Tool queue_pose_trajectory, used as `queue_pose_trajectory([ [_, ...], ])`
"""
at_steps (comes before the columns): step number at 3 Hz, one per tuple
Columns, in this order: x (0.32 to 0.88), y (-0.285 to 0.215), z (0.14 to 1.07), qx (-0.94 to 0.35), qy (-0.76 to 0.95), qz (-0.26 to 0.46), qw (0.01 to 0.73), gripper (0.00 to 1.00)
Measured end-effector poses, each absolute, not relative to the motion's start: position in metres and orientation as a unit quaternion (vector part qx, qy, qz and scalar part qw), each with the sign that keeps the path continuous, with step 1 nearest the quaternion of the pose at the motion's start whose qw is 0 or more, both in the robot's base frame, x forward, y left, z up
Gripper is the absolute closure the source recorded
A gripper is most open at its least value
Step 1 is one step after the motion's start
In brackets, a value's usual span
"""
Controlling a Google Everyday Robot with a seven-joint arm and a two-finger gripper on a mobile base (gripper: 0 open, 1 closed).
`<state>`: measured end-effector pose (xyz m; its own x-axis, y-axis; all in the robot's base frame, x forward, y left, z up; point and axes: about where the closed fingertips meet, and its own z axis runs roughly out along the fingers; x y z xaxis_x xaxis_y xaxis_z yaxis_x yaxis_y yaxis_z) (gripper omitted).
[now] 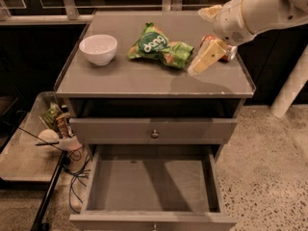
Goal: Place green rice chip bag into middle drawer
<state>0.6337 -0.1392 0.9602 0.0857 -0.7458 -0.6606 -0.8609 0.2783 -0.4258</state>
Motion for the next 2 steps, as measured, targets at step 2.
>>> queue_pose_trajectory([
  [2,0.702,-0.098,0.931,-0.599,0.65,0.087,0.461,0.0],
])
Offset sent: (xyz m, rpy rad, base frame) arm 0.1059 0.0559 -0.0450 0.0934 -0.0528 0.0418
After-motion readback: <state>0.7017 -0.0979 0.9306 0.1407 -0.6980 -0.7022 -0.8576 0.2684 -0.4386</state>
